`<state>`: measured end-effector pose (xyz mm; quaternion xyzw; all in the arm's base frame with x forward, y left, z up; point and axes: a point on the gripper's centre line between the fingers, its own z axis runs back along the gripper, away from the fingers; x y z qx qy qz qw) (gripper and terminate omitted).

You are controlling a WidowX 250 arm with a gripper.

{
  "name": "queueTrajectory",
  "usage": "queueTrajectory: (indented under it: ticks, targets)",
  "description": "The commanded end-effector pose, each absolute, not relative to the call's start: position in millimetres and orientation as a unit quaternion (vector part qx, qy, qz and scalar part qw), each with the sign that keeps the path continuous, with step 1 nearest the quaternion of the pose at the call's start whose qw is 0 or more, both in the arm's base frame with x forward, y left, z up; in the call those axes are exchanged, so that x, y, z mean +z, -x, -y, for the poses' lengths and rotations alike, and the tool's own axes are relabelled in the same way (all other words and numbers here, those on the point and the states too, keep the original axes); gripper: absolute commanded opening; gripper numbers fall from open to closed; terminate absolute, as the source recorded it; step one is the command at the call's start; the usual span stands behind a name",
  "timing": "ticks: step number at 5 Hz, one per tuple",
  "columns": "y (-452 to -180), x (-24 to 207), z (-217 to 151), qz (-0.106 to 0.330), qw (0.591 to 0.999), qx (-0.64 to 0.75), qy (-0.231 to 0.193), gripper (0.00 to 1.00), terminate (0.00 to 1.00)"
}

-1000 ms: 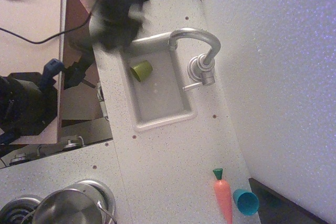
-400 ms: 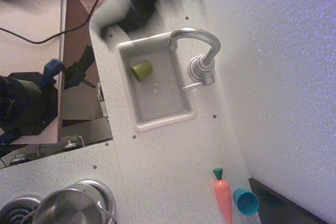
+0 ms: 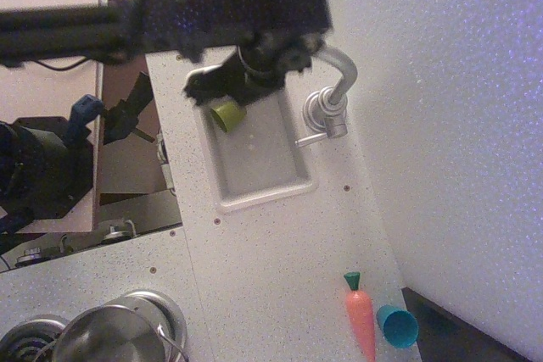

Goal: Turn faucet left

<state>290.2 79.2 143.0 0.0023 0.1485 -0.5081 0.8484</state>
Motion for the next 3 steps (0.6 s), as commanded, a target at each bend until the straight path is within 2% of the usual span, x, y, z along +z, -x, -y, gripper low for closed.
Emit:
queueTrajectory:
  ticks: [1, 2, 3]
  targets:
    - [-293, 157, -82, -0.094, 0.824, -0.549, -0.108, 1.00, 0.00]
    - [-296, 152, -60, -0.115, 0.785, -0.594, -0.134, 1.00, 0.00]
    - [-311, 147, -69, -0.066, 0.771, -0.627, -0.090, 1.00, 0.00]
